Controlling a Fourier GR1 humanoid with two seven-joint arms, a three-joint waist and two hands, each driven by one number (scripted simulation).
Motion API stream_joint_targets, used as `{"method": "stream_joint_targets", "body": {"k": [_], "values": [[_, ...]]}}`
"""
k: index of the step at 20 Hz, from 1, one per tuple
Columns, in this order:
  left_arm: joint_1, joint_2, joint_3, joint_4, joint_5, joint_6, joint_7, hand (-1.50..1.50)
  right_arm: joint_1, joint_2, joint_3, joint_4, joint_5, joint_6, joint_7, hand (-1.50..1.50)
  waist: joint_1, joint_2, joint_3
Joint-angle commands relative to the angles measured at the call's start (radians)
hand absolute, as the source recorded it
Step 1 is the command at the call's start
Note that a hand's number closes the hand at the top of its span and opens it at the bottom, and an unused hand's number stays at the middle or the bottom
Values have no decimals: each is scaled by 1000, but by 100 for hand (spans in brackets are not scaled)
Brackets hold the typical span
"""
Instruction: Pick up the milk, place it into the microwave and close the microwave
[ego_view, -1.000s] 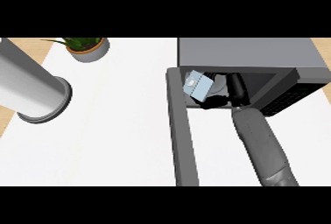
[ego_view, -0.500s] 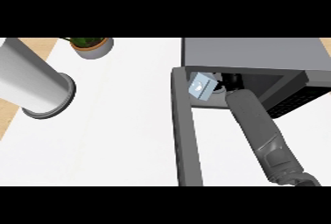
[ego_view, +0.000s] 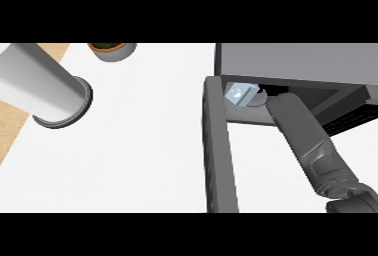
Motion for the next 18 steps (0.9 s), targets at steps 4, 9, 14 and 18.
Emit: {"method": "stream_joint_targets", "body": {"k": [4, 9, 14, 18], "values": [[-21, 0, -30, -1, -13, -5, 12, -150, -74, -63, 2, 72, 47, -132, 3, 150, 38, 13, -4], [-62, 33, -21, 38, -4, -2, 12, -150, -66, -88, 4, 127, 69, -210, 24, 150, 37, 20, -4], [-63, 45, -10, 41, -37, -9, 5, -150, -40, -157, 42, 253, 137, -432, 244, -150, 44, 27, -9], [-86, 45, -13, 87, -77, -16, -16, -150, -62, -107, 46, 174, 129, -306, 85, -150, 49, 25, -2]]}}
